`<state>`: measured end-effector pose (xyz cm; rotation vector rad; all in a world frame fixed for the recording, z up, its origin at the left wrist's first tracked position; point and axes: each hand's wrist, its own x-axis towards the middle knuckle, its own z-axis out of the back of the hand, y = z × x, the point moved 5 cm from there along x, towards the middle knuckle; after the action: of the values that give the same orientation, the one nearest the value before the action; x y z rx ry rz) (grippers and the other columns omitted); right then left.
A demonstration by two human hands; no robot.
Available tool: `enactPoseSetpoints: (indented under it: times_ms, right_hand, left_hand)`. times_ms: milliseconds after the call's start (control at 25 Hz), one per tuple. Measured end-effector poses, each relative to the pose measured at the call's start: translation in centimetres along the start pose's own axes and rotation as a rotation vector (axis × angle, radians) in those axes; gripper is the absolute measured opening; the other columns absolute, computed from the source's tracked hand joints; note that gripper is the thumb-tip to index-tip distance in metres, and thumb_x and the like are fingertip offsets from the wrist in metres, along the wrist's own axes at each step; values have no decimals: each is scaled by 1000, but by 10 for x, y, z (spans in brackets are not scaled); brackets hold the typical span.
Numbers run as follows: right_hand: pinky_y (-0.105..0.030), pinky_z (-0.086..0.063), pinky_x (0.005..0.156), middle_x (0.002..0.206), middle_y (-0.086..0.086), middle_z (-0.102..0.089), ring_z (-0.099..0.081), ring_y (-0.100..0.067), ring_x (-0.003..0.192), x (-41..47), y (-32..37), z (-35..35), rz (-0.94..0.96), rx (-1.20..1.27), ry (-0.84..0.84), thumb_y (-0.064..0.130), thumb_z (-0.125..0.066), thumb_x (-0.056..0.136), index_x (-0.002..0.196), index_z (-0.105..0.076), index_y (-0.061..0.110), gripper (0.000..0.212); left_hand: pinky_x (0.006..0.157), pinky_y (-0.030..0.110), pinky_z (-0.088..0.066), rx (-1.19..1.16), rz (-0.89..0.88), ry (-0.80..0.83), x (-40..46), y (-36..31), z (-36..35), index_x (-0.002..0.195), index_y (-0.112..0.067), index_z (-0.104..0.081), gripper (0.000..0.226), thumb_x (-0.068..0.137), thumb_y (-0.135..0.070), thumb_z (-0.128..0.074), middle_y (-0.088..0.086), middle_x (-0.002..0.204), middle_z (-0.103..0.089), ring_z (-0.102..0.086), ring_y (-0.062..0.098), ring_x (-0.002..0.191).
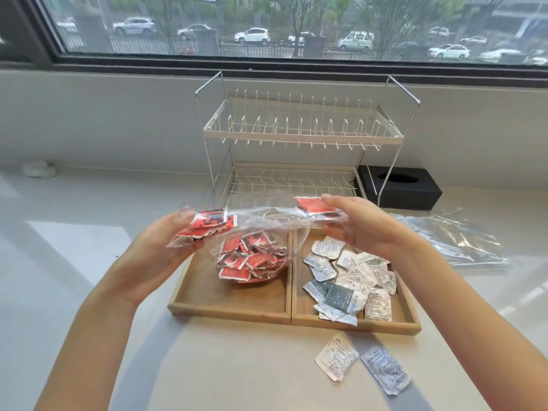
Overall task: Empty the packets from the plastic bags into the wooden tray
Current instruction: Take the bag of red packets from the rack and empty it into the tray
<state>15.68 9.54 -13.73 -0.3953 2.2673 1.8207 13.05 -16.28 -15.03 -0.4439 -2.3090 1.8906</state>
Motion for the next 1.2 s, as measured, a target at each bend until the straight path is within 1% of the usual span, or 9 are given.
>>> enactPoseSetpoints:
  times_ms: [40, 120, 160, 240, 320, 480, 640, 920, 1200]
  right_hand:
    - [-14, -53, 51, 85, -7, -66, -68, -8, 61, -1, 0, 2, -12, 29, 17, 12, -52, 89, 93, -59, 3, 13]
    - [-16, -56, 56, 94, -12, -67, -70, -12, 69, -2, 2, 8, -17, 41, 26, 4, -55, 85, 105, -54, 1, 21]
    - [-17, -56, 56, 97, -13, -67, -71, -12, 69, -3, 3, 11, -17, -12, 19, 2, -56, 83, 116, -49, 3, 33]
    - [-17, -56, 56, 90, -12, -69, -71, -12, 66, -2, 4, 13, -10, -261, -11, 3, -57, 84, 134, -36, 8, 55]
    - [-17, -56, 52, 68, -4, -72, -69, -10, 57, 1, 11, 11, 33, -488, -49, 10, -55, 87, 137, -34, 12, 54]
    - [-15, -50, 44, 56, -1, -66, -59, -5, 42, 2, 37, 9, 184, -556, -135, 16, -56, 88, 121, -53, 8, 34]
    - [-12, -42, 40, 57, -2, -53, -47, -2, 36, 7, 46, 8, 274, -453, -204, 20, -56, 89, 101, -62, 9, 18]
    - [-11, -46, 47, 63, 1, -52, -50, -1, 45, 10, 53, 8, 276, -331, -110, 11, -45, 94, 90, -65, 15, 20]
    - [-11, -48, 51, 57, 7, -57, -52, -2, 48, 1, 110, -3, 512, -136, -86, 12, -47, 92, 91, -63, 15, 17]
  left_hand:
    - [68, 12, -53, -12, -10, 26, 1, 1, 3, 89, -16, -73, 29, 64, -30, -72, -2, 91, -75, -67, 4, 83]
    - [75, 15, -53, -38, 11, 8, 4, 6, 15, 121, -10, -54, 90, 41, -36, -87, 9, 112, -68, -66, 12, 96]
    - [74, 14, -53, -41, 15, -31, 4, 7, 19, 125, -10, -48, 97, 40, -35, -88, 11, 112, -67, -67, 12, 92]
    - [66, 12, -54, 33, -16, -105, 7, 5, 21, 121, -16, -49, 64, 63, -23, -77, 6, 96, -73, -70, 8, 76]
    - [60, 10, -53, 191, -53, -183, 6, -6, 14, 114, -24, -51, 36, 81, -13, -60, -2, 72, -75, -70, 6, 66]
    - [50, 12, -52, 442, -175, -292, 10, -23, 13, 109, -23, -59, 23, 87, -20, -55, 3, 66, -70, -68, 8, 52]
    - [38, 12, -43, 577, -339, -336, 12, -39, 11, 100, -27, -63, 16, 88, -22, -53, -5, 39, -58, -49, 7, 32]
    - [52, 9, -47, 332, -418, -303, 12, -61, 10, 87, -27, -63, 19, 91, -18, -48, -11, 46, -61, -58, 2, 46]
    - [64, 10, -51, 294, -617, -286, 13, -119, 5, 87, -24, -62, 14, 90, -20, -50, -16, 61, -70, -67, 1, 64]
